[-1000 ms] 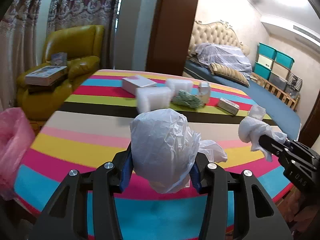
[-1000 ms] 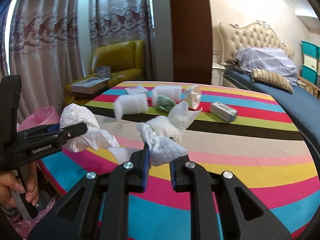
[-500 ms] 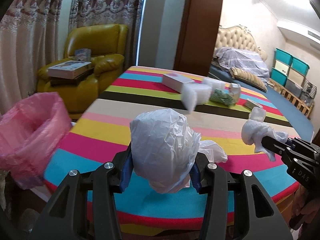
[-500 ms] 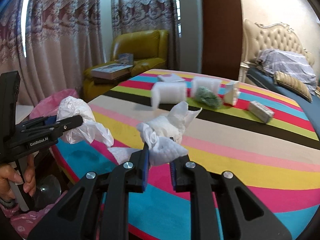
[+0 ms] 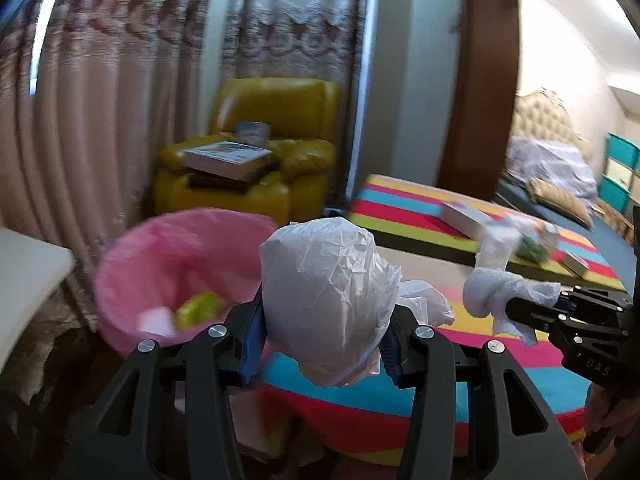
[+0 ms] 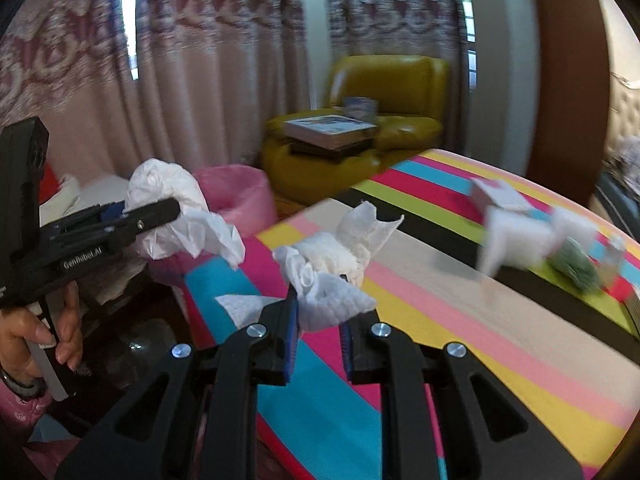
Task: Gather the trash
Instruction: 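Carry the tissue and plastic bag to the pink bin and open both tools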
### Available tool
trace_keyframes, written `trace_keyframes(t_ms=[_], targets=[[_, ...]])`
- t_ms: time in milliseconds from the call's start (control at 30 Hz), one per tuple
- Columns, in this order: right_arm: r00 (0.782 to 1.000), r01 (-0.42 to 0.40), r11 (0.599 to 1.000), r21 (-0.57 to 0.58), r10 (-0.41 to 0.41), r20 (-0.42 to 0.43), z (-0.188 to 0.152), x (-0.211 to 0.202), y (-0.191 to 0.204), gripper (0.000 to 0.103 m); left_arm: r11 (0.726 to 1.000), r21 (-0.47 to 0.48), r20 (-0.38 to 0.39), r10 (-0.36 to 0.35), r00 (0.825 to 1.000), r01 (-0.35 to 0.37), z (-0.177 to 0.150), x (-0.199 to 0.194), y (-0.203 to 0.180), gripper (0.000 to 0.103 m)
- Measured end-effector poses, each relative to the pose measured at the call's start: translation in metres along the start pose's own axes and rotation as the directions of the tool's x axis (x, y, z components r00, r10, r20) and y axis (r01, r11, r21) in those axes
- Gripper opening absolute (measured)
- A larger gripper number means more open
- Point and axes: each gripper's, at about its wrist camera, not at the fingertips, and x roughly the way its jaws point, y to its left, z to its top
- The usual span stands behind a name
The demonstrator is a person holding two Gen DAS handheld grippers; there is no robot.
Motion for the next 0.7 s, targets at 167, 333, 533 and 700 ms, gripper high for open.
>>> trace_keyframes(t_ms=[167, 333, 533, 700], targets=[[0.995, -0.1, 0.995, -0.018, 0.1, -0.012, 0.035, 0.042, 0.025, 0.018, 0.995, -0.052, 0.019, 0.089, 0.996, -0.088, 0.017, 0.0, 0.051, 0.045], [0.988, -0.151, 0.988, -0.036, 0.149, -0.04, 0.066, 0.08, 0.051, 0.018, 0.986, -0.087, -0.008, 0.141, 0.99, -0.142, 0.026, 0.019, 0.099, 0.046], [0.984, -0.174, 0.98, -0.099, 0.17, -0.05, 0.089, 0.115, 0.085, 0.021, 0.98, -0.127, -0.051, 0.15, 0.987, -0.155, 0.028, 0.043, 0.134, 0.046], [0.979, -0.201, 0.971, -0.126, 0.195, -0.059, 0.101, 0.139, 0.099, 0.039, 0.976, -0.131, -0.048, 0.166, 0.985, -0.171, 0.034, 0.055, 0.151, 0.052]])
